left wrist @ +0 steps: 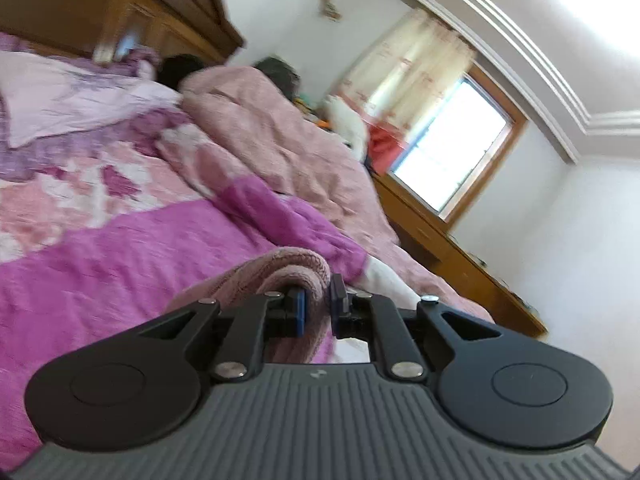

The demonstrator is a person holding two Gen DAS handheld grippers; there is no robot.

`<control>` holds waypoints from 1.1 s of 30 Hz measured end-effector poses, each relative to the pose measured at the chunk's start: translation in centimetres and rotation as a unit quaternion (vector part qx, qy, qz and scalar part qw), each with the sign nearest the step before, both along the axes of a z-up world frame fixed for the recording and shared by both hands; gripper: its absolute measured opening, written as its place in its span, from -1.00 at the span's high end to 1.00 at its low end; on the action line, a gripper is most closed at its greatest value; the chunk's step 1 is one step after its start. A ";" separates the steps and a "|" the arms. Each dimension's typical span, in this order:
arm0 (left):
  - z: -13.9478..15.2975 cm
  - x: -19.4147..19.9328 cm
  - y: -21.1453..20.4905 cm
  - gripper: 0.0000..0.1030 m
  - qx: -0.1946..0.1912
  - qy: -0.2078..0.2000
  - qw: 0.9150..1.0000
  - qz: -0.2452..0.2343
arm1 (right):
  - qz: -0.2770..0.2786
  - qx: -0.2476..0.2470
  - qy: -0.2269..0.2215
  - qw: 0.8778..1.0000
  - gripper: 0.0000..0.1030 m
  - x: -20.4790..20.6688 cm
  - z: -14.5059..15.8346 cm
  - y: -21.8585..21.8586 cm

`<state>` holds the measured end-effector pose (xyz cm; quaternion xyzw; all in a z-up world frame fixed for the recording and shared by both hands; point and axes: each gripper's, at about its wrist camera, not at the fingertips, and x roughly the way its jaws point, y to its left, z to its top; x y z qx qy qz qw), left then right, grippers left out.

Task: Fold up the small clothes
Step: 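Grasp the cardigan side with the left gripper, fold it inward, release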

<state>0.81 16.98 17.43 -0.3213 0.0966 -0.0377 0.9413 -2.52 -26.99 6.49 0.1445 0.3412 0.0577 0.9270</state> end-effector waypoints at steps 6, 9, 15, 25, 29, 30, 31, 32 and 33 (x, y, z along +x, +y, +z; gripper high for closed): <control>-0.5 1.3 -7.0 0.76 0.044 0.011 0.997 -0.055 | -0.010 0.014 -0.001 1.000 -0.24 -0.2 -0.2 -1.0; -2.0 2.3 -10.6 0.76 0.075 0.028 0.994 -0.077 | -0.016 0.021 -0.003 1.000 -0.24 -0.2 -0.2 -1.6; -6.7 4.2 -16.0 0.76 0.110 0.088 0.983 -0.115 | -0.028 0.033 -0.002 0.999 -0.24 -0.2 -0.5 -2.5; -13.8 7.1 -18.9 -0.01 0.157 0.236 0.946 -0.159 | -0.033 0.042 0.007 0.999 -0.24 0.0 -1.2 -3.0; -12.8 6.2 -18.9 -0.05 0.180 0.253 0.936 -0.166 | -0.029 0.040 0.005 0.999 -0.25 0.1 -1.0 -2.9; -12.2 5.9 -18.6 -0.06 0.185 0.260 0.933 -0.168 | -0.027 0.039 0.003 0.999 -0.25 0.1 -0.8 -2.8; -11.5 5.3 -18.3 -0.07 0.188 0.265 0.931 -0.168 | -0.023 0.038 -0.001 0.999 -0.25 0.1 -0.5 -2.6; -10.7 4.7 -18.0 -0.09 0.190 0.271 0.929 -0.166 | -0.018 0.036 -0.004 0.999 -0.25 0.2 -0.2 -2.4; -10.1 4.1 -17.3 -0.11 0.189 0.275 0.929 -0.161 | -0.012 0.033 -0.008 0.999 -0.25 0.3 0.1 -2.1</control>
